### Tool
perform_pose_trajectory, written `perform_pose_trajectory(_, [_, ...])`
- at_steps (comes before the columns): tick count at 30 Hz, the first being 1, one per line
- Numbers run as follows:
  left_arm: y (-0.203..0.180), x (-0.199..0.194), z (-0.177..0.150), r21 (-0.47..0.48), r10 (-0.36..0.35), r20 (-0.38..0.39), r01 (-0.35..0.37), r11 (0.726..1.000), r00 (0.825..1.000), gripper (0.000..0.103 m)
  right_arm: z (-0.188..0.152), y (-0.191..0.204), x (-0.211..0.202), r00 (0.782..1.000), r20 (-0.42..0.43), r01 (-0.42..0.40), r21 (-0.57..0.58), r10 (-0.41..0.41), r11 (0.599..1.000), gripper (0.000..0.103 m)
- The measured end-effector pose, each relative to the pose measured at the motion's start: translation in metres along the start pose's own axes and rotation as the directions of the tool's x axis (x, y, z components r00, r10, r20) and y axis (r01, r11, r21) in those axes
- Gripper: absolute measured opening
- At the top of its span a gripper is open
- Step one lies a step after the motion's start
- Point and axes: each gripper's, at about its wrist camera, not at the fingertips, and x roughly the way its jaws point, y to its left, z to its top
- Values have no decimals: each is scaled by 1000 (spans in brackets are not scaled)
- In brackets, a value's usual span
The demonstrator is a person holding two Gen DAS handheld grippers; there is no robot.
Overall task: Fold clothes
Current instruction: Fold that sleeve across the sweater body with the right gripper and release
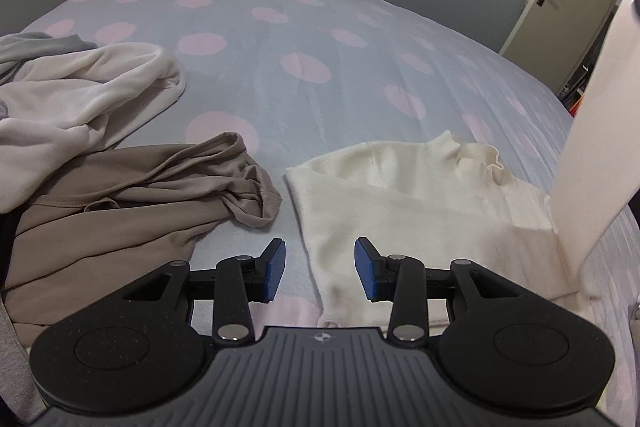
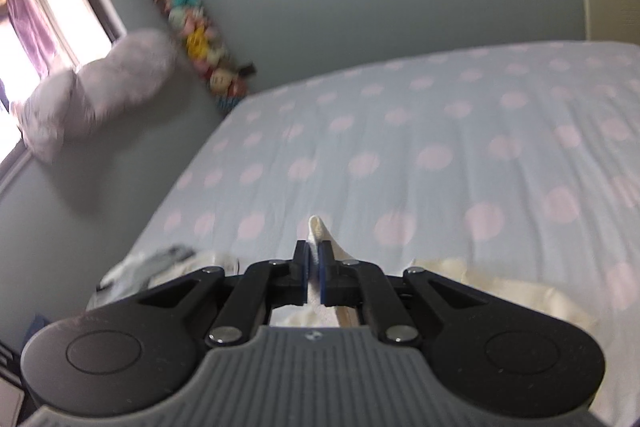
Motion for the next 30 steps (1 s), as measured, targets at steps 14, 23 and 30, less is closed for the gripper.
perform_pose_trajectory(14, [15, 5, 4, -57, -19, 8, 19, 998, 1000, 36, -72, 20, 115, 974, -203, -96, 11, 97, 995, 6])
perform_pose_trajectory(23, [24, 9, 4, -91, -20, 3, 21, 996, 1000, 36, -99, 26, 145, 955, -259, -141, 26, 143, 990, 11])
perform_pose_trajectory(30, [24, 12, 0, -107, -45, 15, 46, 993, 999, 36, -105, -5, 110, 972, -219, -87, -26, 80, 996, 11])
